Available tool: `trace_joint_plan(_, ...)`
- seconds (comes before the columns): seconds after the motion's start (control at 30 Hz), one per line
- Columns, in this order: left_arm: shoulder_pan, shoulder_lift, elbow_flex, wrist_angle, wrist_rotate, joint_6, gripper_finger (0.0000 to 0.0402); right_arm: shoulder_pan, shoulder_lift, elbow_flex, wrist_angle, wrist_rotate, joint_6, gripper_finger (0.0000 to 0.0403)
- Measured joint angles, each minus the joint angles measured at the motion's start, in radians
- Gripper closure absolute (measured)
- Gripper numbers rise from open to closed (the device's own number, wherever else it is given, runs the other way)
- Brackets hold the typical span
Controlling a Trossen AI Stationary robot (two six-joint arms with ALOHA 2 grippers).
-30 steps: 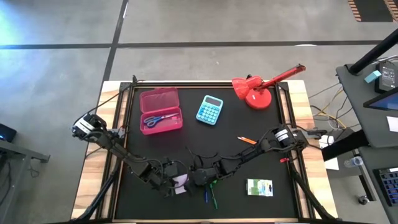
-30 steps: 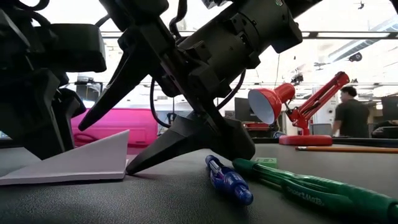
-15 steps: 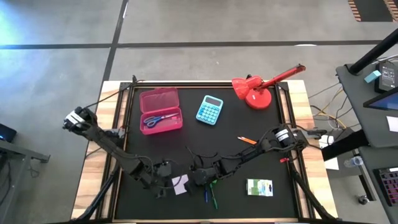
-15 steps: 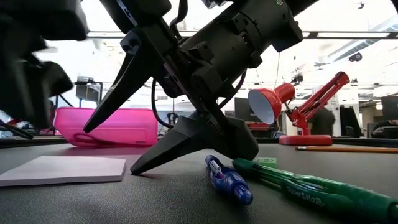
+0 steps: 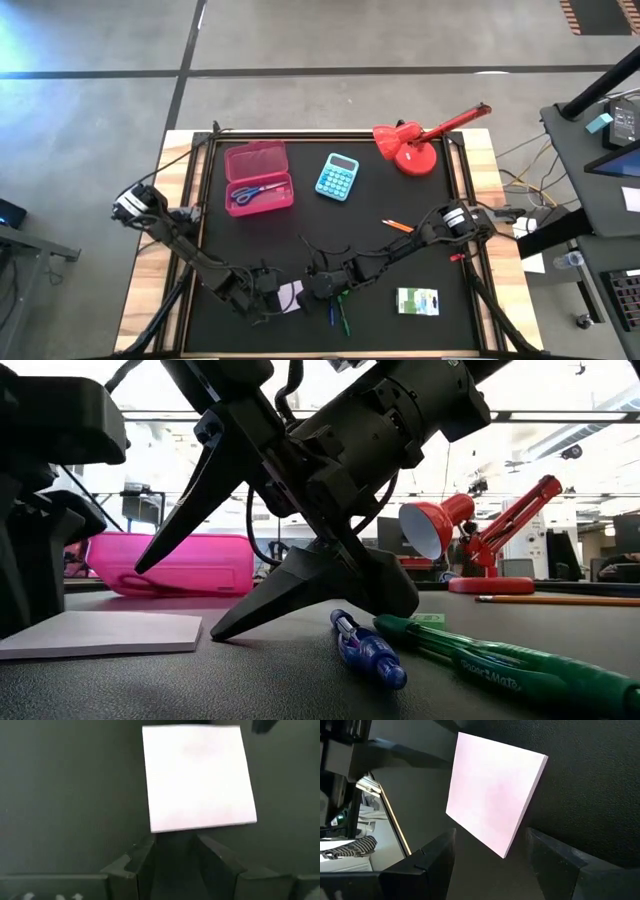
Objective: Pack school essentials
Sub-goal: Put the white sticky note into the pink supply box
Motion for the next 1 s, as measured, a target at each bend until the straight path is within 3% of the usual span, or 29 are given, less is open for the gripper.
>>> trace_joint_plan(0.27,0.005,0.004,-0.008,0.039,-0.059,0.004,0.0279,0.001,0.000,0.000,0.002,0.021,0.004,0.0174)
trace_joint_plan(1.0,0.012,0.003,-0.017,0.044,-0.073,0.001,0.0279,0.002,0.043,-0.002,0.145,0.066,0.018,0.0174)
